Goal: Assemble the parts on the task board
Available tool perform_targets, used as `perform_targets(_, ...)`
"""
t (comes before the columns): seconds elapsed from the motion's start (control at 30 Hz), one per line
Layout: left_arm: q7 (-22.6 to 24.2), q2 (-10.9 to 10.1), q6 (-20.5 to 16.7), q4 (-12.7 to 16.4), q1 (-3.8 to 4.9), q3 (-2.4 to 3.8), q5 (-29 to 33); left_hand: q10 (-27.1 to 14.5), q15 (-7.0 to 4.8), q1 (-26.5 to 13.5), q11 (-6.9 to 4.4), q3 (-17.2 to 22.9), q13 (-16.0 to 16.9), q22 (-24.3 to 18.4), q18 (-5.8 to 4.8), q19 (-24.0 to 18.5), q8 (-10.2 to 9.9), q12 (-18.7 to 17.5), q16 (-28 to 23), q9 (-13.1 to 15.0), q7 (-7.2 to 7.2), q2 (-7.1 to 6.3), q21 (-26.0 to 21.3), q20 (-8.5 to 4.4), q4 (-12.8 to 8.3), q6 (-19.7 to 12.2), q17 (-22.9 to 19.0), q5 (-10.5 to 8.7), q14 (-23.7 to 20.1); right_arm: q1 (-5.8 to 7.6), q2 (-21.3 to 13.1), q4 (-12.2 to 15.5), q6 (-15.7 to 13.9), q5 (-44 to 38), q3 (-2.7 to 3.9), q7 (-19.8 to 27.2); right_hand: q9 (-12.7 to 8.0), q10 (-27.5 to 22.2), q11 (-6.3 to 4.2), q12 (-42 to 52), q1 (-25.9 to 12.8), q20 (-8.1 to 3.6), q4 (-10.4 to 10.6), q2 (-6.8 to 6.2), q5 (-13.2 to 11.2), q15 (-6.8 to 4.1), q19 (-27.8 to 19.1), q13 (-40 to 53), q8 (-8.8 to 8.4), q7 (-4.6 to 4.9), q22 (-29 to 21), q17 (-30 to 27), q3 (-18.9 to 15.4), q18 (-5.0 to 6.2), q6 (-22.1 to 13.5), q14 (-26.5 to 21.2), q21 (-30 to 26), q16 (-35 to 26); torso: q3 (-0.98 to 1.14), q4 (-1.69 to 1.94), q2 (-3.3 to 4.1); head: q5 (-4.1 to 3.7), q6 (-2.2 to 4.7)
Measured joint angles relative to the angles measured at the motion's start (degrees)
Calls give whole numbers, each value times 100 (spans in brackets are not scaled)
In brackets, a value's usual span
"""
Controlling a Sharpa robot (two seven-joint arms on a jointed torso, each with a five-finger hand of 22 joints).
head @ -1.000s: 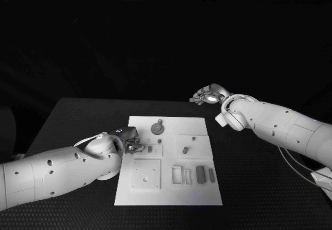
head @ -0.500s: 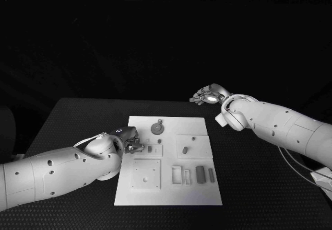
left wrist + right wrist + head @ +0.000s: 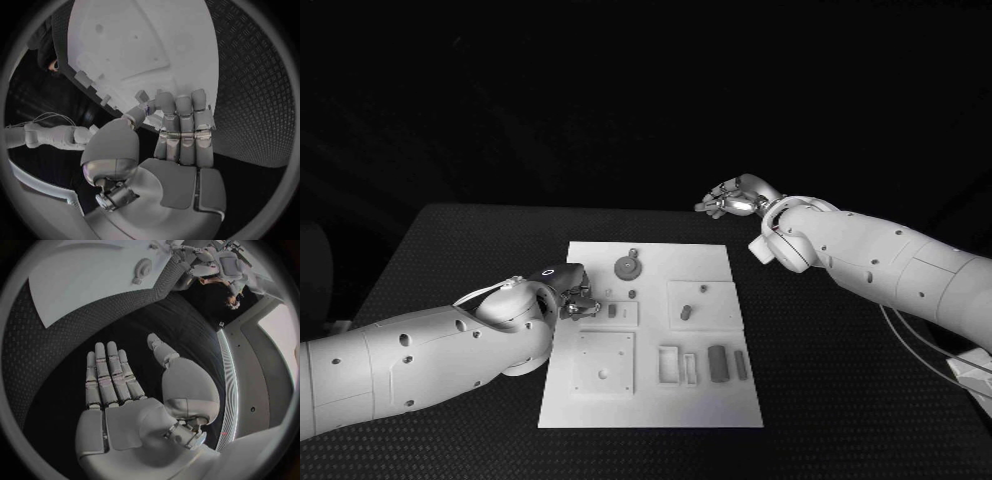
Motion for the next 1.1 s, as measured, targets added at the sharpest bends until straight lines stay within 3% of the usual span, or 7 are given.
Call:
perform_targets(0.4, 0, -25, -47, 29, -61, 19, -53, 0, 0, 30, 0, 5, -1, -1, -32, 0, -1, 0, -1, 7, -1, -18, 23, 0, -5, 0, -14, -21, 0, -3, -12, 3, 11, 6, 0, -1, 0, 0, 0, 0, 0, 0, 0, 0, 0, -20, 0, -7, 0, 0, 6, 5, 0, 0, 0, -20, -22, -23, 0, 3, -2, 0, -11)
perform_targets(0.63, 0, -35, -96, 39, -81, 23, -92, 0, 0, 53, 1, 22, -1, -1, 36, 0, -1, 0, -1, 9, -2, -40, 23, 1, 11, -2, -22, -23, 0, -3, -25, 2, 17, 11, -1, -1, -6, 0, 0, 0, -46, 0, 32, 0, 0, -5, 0, -19, 0, 0, 13, 5, 0, 0, 0, -36, -21, -23, -2, 3, -2, 0, -18)
perform_targets(1.1, 0, -46, -119, 46, -90, 23, -110, -1, 0, 53, 1, 22, -1, -2, 36, 1, -22, 0, 22, 9, -8, -42, 45, 2, 11, -8, -33, -10, 0, -13, -17, 2, 33, 19, -1, -2, -5, 0, 0, 0, -46, -1, 32, 0, 0, -7, 0, -23, -1, 0, 17, 10, 0, 0, 0, -35, -21, -22, 0, -3, 0, -5, -14)
